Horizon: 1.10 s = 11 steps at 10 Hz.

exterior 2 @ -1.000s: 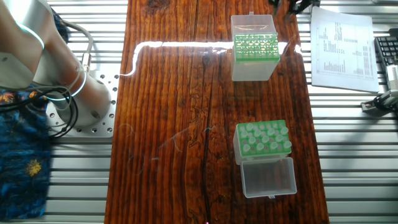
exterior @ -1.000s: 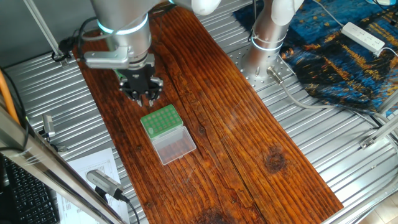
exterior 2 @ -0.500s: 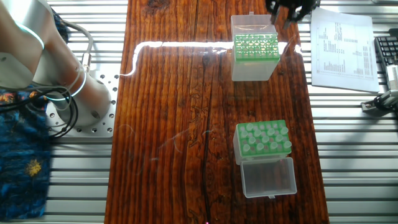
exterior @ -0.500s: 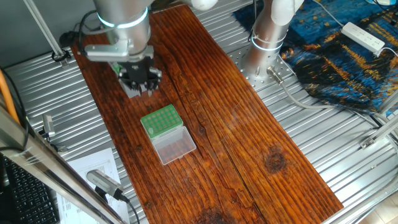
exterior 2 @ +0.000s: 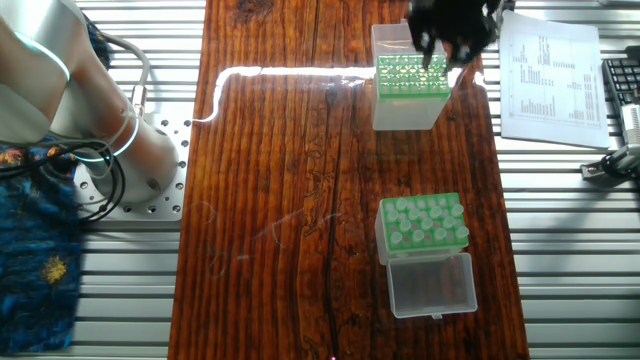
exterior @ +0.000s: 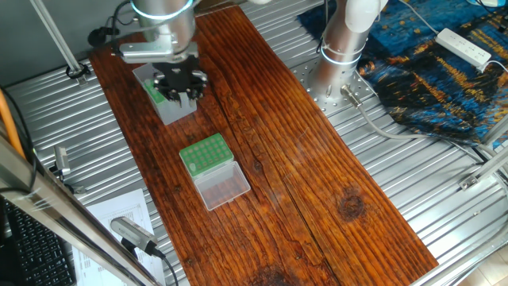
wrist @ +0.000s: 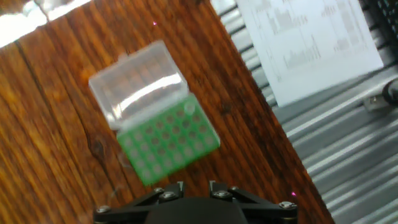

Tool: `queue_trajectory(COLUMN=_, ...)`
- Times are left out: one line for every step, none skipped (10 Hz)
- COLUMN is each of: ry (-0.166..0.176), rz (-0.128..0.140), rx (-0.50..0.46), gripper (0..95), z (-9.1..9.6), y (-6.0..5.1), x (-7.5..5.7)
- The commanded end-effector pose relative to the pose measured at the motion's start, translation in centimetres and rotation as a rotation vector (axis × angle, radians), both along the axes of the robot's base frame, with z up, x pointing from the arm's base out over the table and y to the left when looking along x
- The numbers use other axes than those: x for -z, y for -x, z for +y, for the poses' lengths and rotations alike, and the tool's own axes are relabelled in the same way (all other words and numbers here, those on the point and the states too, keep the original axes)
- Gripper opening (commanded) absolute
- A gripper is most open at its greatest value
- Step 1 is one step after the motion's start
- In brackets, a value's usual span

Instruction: Transfer all large pipette tips from one holder to another

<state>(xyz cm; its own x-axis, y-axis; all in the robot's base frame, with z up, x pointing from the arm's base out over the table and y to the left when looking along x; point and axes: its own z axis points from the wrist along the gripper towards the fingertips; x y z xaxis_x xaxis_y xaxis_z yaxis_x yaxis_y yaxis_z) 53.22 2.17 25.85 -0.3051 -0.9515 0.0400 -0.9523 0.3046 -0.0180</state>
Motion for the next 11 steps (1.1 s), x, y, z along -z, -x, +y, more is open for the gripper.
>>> queue_trajectory(ry=-0.019, rz=0.006, rx=-0.102, gripper=19.0, z=-3.8, y=-0.7, x=1.0)
queue_trajectory(ry=-0.027, rz=0.012, rx=-0.131, gripper=19.0, z=-5.0, y=-1.1, x=1.5)
queue_trajectory(ry=-0.022, rz=0.023, rx=-0.136, gripper=19.0, z=-5.6, y=-1.0, x=1.9)
queue_trajectory(ry=-0.021, rz=0.036, rx=-0.148, gripper=19.0, z=-5.9, y=-0.9, x=2.4)
queue_trajectory(ry=-0.019, rz=0.046, rx=-0.166, gripper=19.0, z=-6.3, y=-0.6, x=2.9)
queue_trajectory(ry=-0.018, rz=0.063, rx=-0.190, gripper=19.0, z=-6.9, y=-0.4, x=3.3)
queue_trajectory(ry=-0.017, rz=0.078, rx=-0.210, gripper=19.0, z=-7.4, y=-0.3, x=3.6)
queue_trajectory(ry=-0.018, rz=0.085, rx=-0.223, gripper=19.0, z=-7.6, y=-0.1, x=3.9)
queue_trajectory(ry=-0.015, rz=0.085, rx=-0.232, gripper=19.0, z=-7.9, y=0.6, x=4.5)
queue_trajectory(ry=-0.015, rz=0.083, rx=-0.245, gripper=19.0, z=-8.2, y=1.0, x=5.0)
queue_trajectory(ry=-0.015, rz=0.086, rx=-0.277, gripper=19.0, z=-8.6, y=1.1, x=5.5)
